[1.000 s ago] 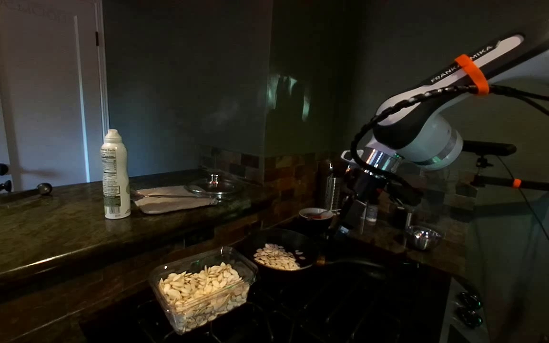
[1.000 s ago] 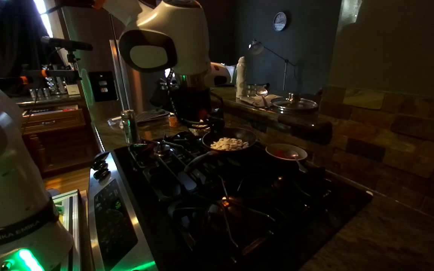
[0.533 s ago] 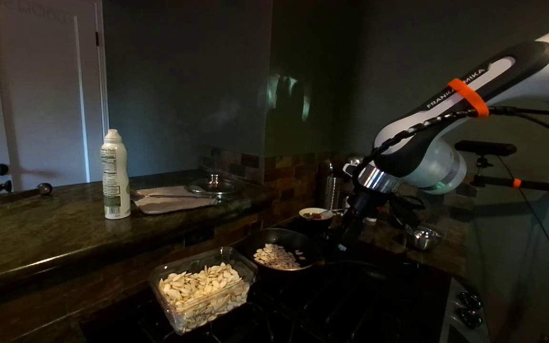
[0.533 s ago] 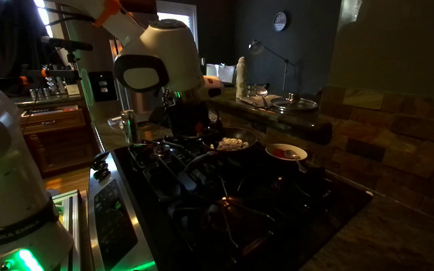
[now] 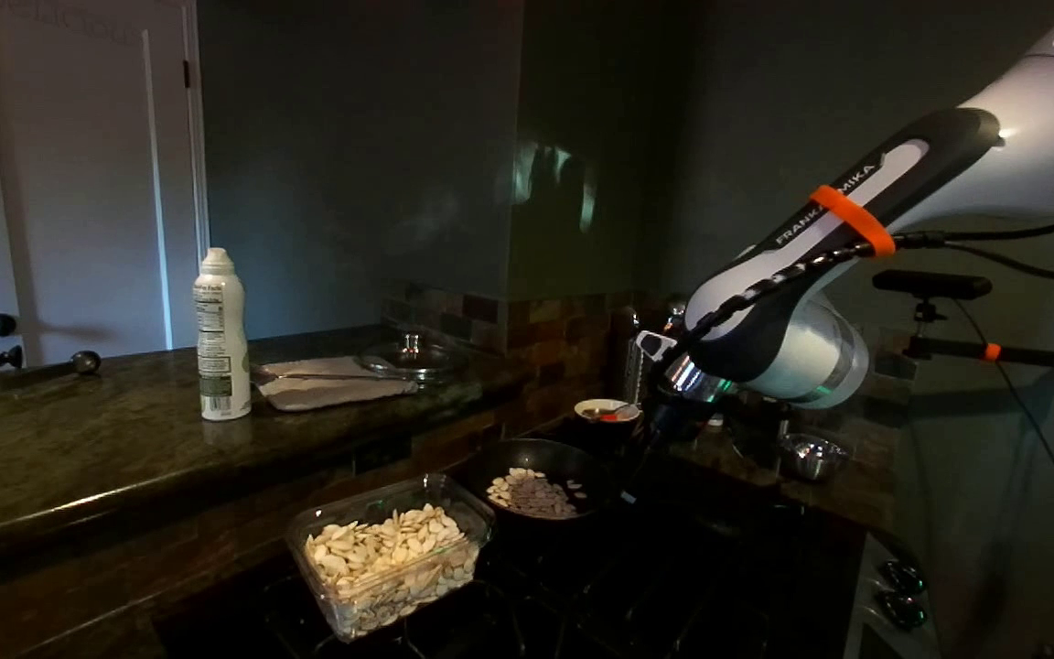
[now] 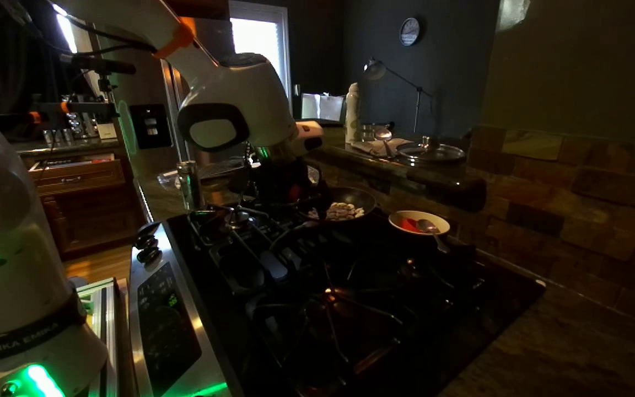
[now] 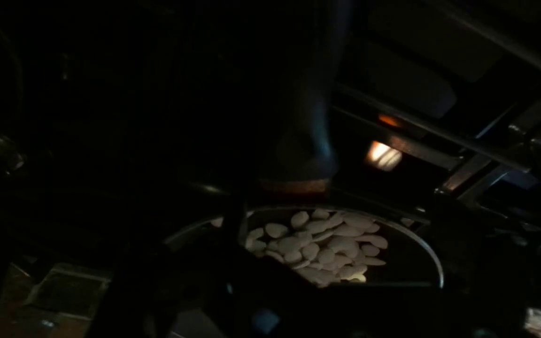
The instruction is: Pour the contents on the pan into the clear bowl.
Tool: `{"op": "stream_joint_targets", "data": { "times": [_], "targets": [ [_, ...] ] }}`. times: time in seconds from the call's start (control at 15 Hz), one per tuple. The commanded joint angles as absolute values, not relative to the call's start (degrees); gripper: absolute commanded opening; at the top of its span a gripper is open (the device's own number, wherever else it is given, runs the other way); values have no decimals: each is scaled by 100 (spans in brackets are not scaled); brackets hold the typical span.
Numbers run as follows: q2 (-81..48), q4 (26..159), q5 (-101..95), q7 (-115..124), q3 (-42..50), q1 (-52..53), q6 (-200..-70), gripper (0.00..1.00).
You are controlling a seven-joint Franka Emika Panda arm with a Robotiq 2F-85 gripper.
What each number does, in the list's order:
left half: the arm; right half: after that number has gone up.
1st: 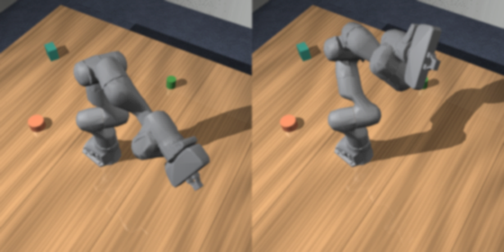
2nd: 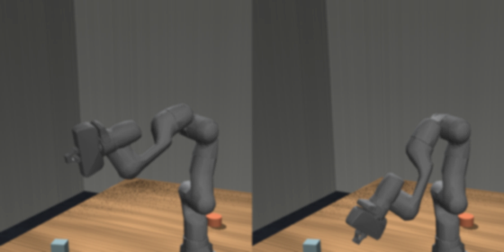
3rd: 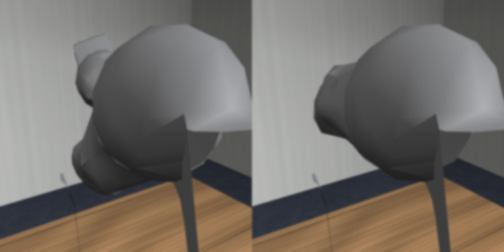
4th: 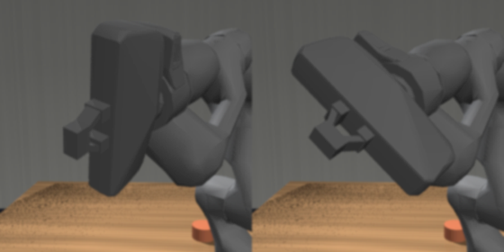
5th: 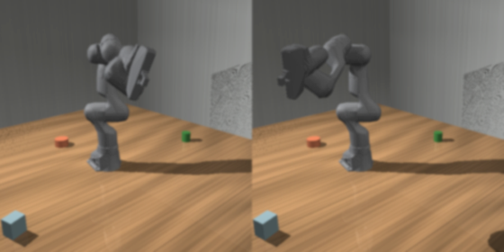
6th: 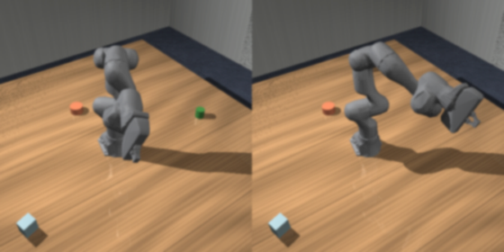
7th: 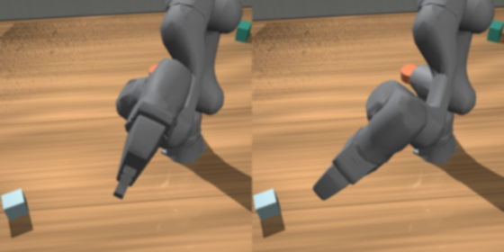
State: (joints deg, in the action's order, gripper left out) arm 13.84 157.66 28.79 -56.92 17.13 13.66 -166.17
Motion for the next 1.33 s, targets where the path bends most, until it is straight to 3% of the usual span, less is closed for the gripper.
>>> {"op": "stream_joint_targets", "data": {
  "times": [0.0,0.67,0.73,0.8,0.93,1.13,1.27],
  "targets": [
    [1161,15765,3043,-5734,1782,1385,-17070,100],
    [798,15506,3705,-6306,2154,1863,-16867,100],
    [723,15466,3745,-6343,2145,1883,-16856,89],
    [660,15429,3801,-6405,2152,1910,-16843,85],
    [507,15372,3816,-6440,2147,1898,-16882,83],
    [304,15277,3848,-6452,2159,1840,-16937,88],
    [202,15216,3904,-6440,2178,1829,-16947,84]
  ]
}}
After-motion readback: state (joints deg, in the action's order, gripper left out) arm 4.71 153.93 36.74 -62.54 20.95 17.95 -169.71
